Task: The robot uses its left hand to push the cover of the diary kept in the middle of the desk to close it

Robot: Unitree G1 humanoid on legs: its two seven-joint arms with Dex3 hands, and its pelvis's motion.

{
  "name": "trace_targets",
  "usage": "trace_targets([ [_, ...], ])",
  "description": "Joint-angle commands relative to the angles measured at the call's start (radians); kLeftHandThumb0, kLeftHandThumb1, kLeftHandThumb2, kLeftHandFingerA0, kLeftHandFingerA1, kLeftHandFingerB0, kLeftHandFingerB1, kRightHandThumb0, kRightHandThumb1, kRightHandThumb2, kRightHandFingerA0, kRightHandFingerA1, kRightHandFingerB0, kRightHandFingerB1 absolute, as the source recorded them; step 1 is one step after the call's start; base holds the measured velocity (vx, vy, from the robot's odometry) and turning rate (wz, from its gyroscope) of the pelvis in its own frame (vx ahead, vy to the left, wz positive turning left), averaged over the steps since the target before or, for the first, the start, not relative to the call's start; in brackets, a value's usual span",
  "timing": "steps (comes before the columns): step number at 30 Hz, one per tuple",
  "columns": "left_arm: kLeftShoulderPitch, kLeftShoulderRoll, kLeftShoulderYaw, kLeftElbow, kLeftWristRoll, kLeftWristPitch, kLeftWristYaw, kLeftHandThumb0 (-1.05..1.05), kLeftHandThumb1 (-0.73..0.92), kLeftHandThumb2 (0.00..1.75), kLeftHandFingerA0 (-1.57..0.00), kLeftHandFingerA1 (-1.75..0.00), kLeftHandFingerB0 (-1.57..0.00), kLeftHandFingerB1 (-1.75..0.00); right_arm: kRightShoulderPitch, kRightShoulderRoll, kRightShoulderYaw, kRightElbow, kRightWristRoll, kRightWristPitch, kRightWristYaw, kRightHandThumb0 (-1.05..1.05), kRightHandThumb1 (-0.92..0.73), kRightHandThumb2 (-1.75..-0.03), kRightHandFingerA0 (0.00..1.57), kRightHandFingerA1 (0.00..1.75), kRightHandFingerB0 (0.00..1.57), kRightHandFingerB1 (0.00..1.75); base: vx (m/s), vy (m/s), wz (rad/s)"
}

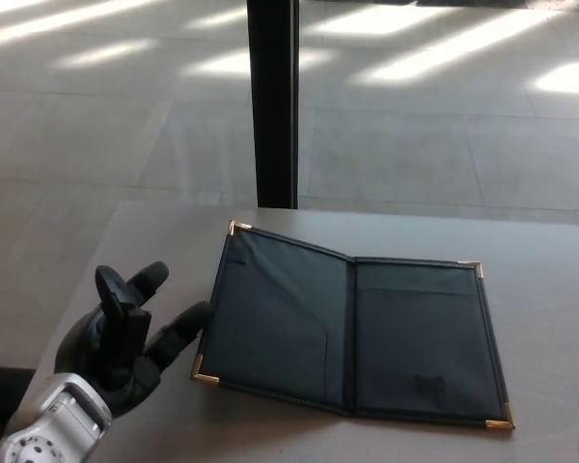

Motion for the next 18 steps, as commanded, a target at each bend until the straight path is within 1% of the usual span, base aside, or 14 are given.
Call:
trace_targets([
  [1,-0.005,0.036,0.029,-0.012,-0.021,0.038,0.011,-1.05,0.92,0.91,-0.23,-0.48,-0.11,-0.29,0.009,0.008,-0.003,0.008,0.02,-0.008,0.004,-0.74,-0.92,-0.68,0.47,0.66,0.41,0.44,0.0,0.0,0.0],
  [3,-0.007,0.054,0.03,0.005,-0.014,0.036,-0.002,-1.05,0.92,0.9,-0.23,-0.47,-0.08,-0.28,0.007,0.007,-0.004,0.012,0.021,-0.005,0.002,-0.74,-0.92,-0.68,0.48,0.66,0.41,0.45,0.0,0.0,0.0],
  [4,-0.026,0.072,0.044,0.037,0.0,0.026,0.015,-1.0,0.83,1.27,-0.22,-0.53,-0.08,-0.34,0.014,0.006,-0.006,0.002,0.019,-0.008,0.001,-0.75,-0.92,-0.68,0.48,0.65,0.42,0.45,0.0,0.0,0.0],
  [5,-0.028,0.077,0.043,0.039,0.001,0.022,0.008,-0.99,0.83,1.26,-0.19,-0.52,-0.09,-0.34,0.015,0.007,-0.009,-0.002,0.021,-0.004,-0.005,-0.81,-0.73,-0.9,0.48,0.68,0.39,0.52,0.0,0.0,0.0],
  [6,-0.03,0.084,0.043,0.037,0.004,0.015,0.004,-1.05,0.92,0.94,-0.26,-0.48,-0.09,-0.27,0.016,0.009,-0.011,-0.009,0.026,0.002,-0.009,-0.76,-0.92,-0.67,0.49,0.67,0.43,0.46,0.0,0.0,0.0],
  [8,-0.035,0.094,0.046,0.046,0.005,0.01,0.001,-1.05,0.92,0.94,-0.25,-0.47,-0.09,-0.27,0.017,0.008,-0.01,-0.01,0.027,0.002,-0.003,-0.75,-0.92,-0.68,0.48,0.68,0.43,0.47,0.0,0.0,0.0],
  [9,-0.037,0.098,0.049,0.044,0.001,0.015,0.0,-1.04,0.92,0.94,-0.24,-0.47,-0.09,-0.27,0.015,0.005,-0.007,-0.004,0.025,0.0,0.0,-0.8,-0.75,-0.91,0.45,0.69,0.39,0.53,0.0,0.0,0.0],
  [10,-0.036,0.1,0.049,0.052,0.004,0.011,-0.003,-0.93,0.85,1.27,-0.2,-0.52,-0.06,-0.31,0.014,0.004,-0.001,-0.003,0.016,-0.005,-0.004,-0.8,-0.74,-0.91,0.47,0.68,0.4,0.52,0.0,0.0,0.0],
  [11,-0.039,0.104,0.052,0.055,0.003,0.011,-0.003,-0.93,0.85,1.27,-0.2,-0.52,-0.06,-0.31,0.01,0.005,0.002,-0.003,0.015,-0.005,-0.007,-0.8,-0.74,-0.91,0.47,0.68,0.4,0.52,0.0,0.0,0.0],
  [12,-0.031,0.098,0.041,0.059,0.01,0.008,-0.006,-1.05,0.92,0.94,-0.25,-0.48,-0.1,-0.29,0.008,0.004,0.0,0.004,0.018,-0.009,-0.001,-0.8,-0.75,-0.92,0.46,0.68,0.39,0.52,0.0,0.0,0.0],
  [13,-0.024,0.096,0.025,0.057,0.03,0.002,0.004,-0.97,0.87,1.29,-0.26,-0.55,-0.05,-0.35,0.008,0.009,0.001,-0.003,0.02,-0.006,-0.006,-0.8,-0.74,-0.91,0.48,0.69,0.41,0.54,0.0,0.0,0.0],
  [14,-0.021,0.091,0.022,0.06,0.034,0.002,0.009,-1.04,0.92,0.92,-0.28,-0.49,-0.14,-0.34,0.007,0.007,0.0,-0.001,0.022,-0.005,-0.004,-0.74,-0.92,-0.68,0.48,0.68,0.43,0.48,0.0,0.0,0.0],
  [16,-0.012,0.084,0.01,0.061,0.041,-0.001,0.012,-1.05,0.92,0.91,-0.28,-0.5,-0.13,-0.34,0.007,0.005,0.0,-0.009,0.024,0.003,-0.007,-0.81,-0.75,-0.91,0.44,0.67,0.38,0.51,0.0,0.0,0.0],
  [18,-0.002,0.085,-0.004,0.068,0.041,-0.005,-0.014,-1.05,0.92,0.91,-0.24,-0.5,-0.11,-0.32,-0.004,0.002,-0.001,0.003,0.025,0.004,-0.01,-0.74,-0.92,-0.68,0.46,0.65,0.42,0.45,0.0,0.0,0.0],
])
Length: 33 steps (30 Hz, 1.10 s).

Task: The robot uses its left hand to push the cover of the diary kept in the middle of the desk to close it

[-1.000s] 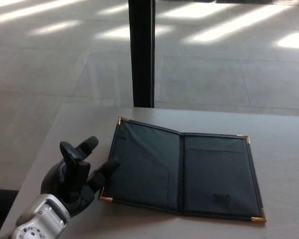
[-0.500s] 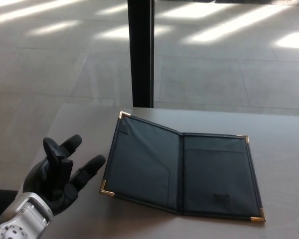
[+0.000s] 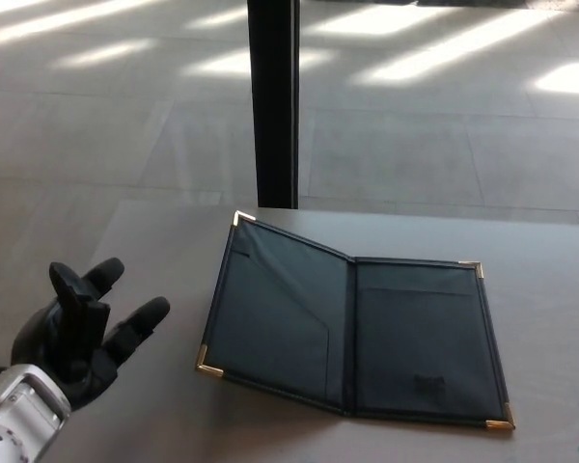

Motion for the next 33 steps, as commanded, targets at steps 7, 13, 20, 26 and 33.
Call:
trace_targets([
  [7,0.09,0.013,-0.213,0.005,0.165,-0.053,-0.012,-1.05,0.92,0.89,-0.32,-0.53,-0.19,-0.36,-0.031,-0.005,0.009,0.024,0.009,0.001,-0.021,-0.74,-0.92,-0.68,0.5,0.64,0.45,0.44,0.0,0.0,0.0],
  [13,0.094,-0.006,-0.297,0.042,0.208,-0.096,-0.019,-1.05,0.92,0.89,-0.33,-0.52,-0.19,-0.36,-0.026,-0.014,0.014,0.007,0.01,0.004,-0.012,-0.75,-0.92,-0.69,0.45,0.63,0.41,0.44,0.0,0.0,0.0],
  [20,0.108,-0.073,-0.385,0.018,0.225,-0.099,-0.024,-1.05,0.92,0.91,-0.31,-0.51,-0.18,-0.35,-0.037,-0.022,0.013,0.014,0.007,0.003,-0.022,-0.81,-0.74,-0.9,0.45,0.66,0.38,0.51,0.0,0.0,0.0],
  [26,0.038,-0.224,-0.446,-0.031,0.172,-0.08,-0.049,-0.98,0.85,1.29,-0.21,-0.55,-0.08,-0.38,-0.037,-0.032,0.012,0.018,0.002,0.003,-0.022,-0.81,-0.75,-0.89,0.47,0.66,0.4,0.52,0.0,0.0,0.0],
  [33,-0.103,-0.465,-0.461,-0.043,0.16,-0.03,0.047,-0.93,0.9,1.32,-0.24,-0.56,-0.09,-0.36,-0.02,-0.037,0.01,0.008,0.006,0.008,-0.015,-0.75,-0.92,-0.68,0.46,0.64,0.42,0.45,0.0,0.0,0.08],
])
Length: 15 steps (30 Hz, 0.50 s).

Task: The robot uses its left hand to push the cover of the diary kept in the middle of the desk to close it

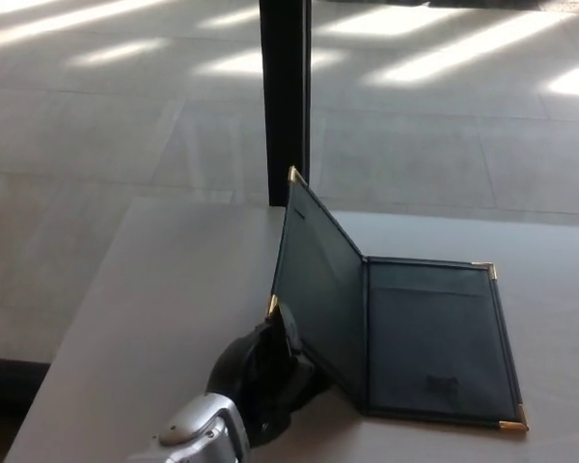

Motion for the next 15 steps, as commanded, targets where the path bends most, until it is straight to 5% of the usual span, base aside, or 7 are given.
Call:
trace_targets([
  [1,-0.152,-0.185,-0.059,-0.019,-0.02,0.05,0.048,-1.04,0.92,1.04,-0.24,-0.53,-0.1,-0.31,0.012,-0.021,-0.007,0.0,0.006,0.007,0.001,-0.8,-0.75,-0.87,0.46,0.66,0.4,0.51,0.0,0.0,0.0],
  [7,-0.316,-0.288,-0.113,0.003,-0.002,0.039,0.014,-1.05,0.92,1.04,-0.27,-0.54,-0.12,-0.34,0.019,-0.02,-0.005,0.001,0.01,-0.004,0.019,-0.8,-0.76,-0.91,0.46,0.68,0.38,0.53,0.0,0.003,0.01],
  [8,-0.342,-0.297,-0.141,0.006,0.015,0.033,-0.003,-0.98,0.87,1.33,-0.25,-0.56,-0.11,-0.36,0.02,-0.022,-0.002,0.0,0.008,-0.002,0.02,-0.74,-0.92,-0.69,0.47,0.66,0.43,0.47,0.0,0.0,0.0],
  [9,-0.349,-0.297,-0.149,0.007,0.017,0.032,-0.006,-0.98,0.87,1.33,-0.25,-0.56,-0.11,-0.36,0.021,-0.023,-0.002,-0.001,0.007,0.0,0.018,-0.74,-0.92,-0.69,0.47,0.66,0.43,0.47,-0.01,0.039,-0.09],
  [10,-0.367,-0.301,-0.177,0.003,0.032,0.034,0.001,-1.05,0.92,1.01,-0.3,-0.52,-0.15,-0.37,0.017,-0.023,-0.005,-0.005,0.012,0.02,0.005,-0.74,-0.92,-0.68,0.48,0.65,0.42,0.45,0.01,0.013,-0.1],
  [13,-0.379,-0.309,-0.237,-0.002,0.029,0.029,-0.029,-1.05,0.92,0.97,-0.3,-0.53,-0.17,-0.38,0.028,-0.014,0.003,-0.035,0.003,0.032,-0.015,-0.79,-0.75,-0.92,0.47,0.67,0.4,0.52,-0.01,0.008,-0.08],
  [15,-0.366,-0.308,-0.294,-0.036,0.034,0.042,-0.034,-1.05,0.92,0.94,-0.35,-0.48,-0.22,-0.34,0.024,-0.022,0.001,-0.015,0.003,0.023,-0.005,-0.73,-0.92,-0.68,0.5,0.67,0.44,0.46,-0.02,0.001,-0.06],
])
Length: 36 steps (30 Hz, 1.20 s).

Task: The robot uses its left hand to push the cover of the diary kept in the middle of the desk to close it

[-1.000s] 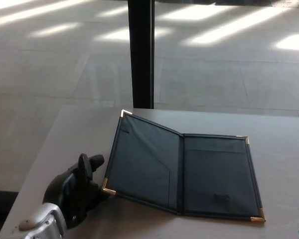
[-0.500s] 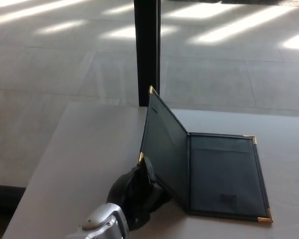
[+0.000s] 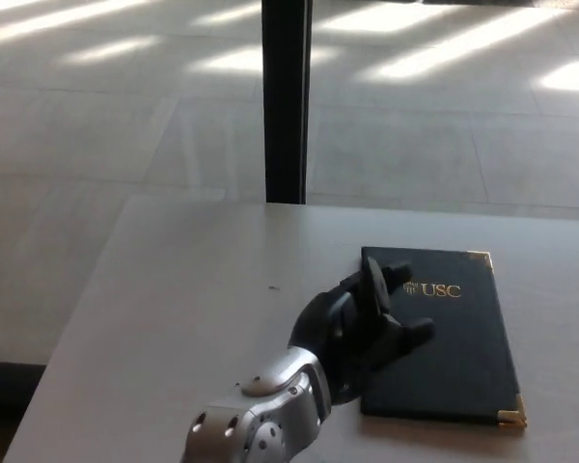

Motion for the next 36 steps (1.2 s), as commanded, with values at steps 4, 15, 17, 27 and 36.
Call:
trace_targets([
  [4,-0.194,-0.183,-0.233,-0.118,-0.005,0.039,-0.101,-1.03,0.82,1.26,-0.3,-0.55,-0.18,-0.43,0.001,-0.032,-0.007,0.014,0.005,0.009,0.008,-0.74,-0.92,-0.68,0.48,0.66,0.42,0.45,-0.01,0.001,0.02],
  [15,-0.176,-0.095,-0.293,-0.21,-0.007,0.074,-0.139,-1.05,0.92,0.93,-0.32,-0.52,-0.22,-0.39,0.029,-0.017,0.001,-0.005,0.002,0.008,0.01,-0.73,-0.92,-0.69,0.49,0.67,0.42,0.46,0.0,0.0,0.0],
  [17,-0.17,-0.093,-0.286,-0.218,-0.018,0.09,-0.141,-1.05,0.92,0.92,-0.34,-0.47,-0.24,-0.34,0.027,-0.018,0.003,0.002,-0.003,0.003,0.006,-0.8,-0.74,-0.9,0.49,0.67,0.41,0.52,0.0,0.0,0.0],
  [27,-0.125,-0.004,-0.169,-0.299,-0.048,0.068,-0.165,-1.05,0.92,0.98,-0.32,-0.45,-0.22,-0.33,0.034,-0.012,0.0,0.003,0.002,0.003,0.004,-0.75,-0.92,-0.67,0.51,0.67,0.44,0.45,0.0,0.0,0.0],
  [36,0.036,0.214,0.215,-0.482,-0.201,0.111,-0.191,-1.05,0.8,1.25,-0.22,-0.54,-0.1,-0.42,0.034,-0.021,-0.003,0.005,0.005,0.008,0.011,-0.75,-0.91,-0.67,0.52,0.67,0.45,0.44,-0.05,0.0,0.01],
])
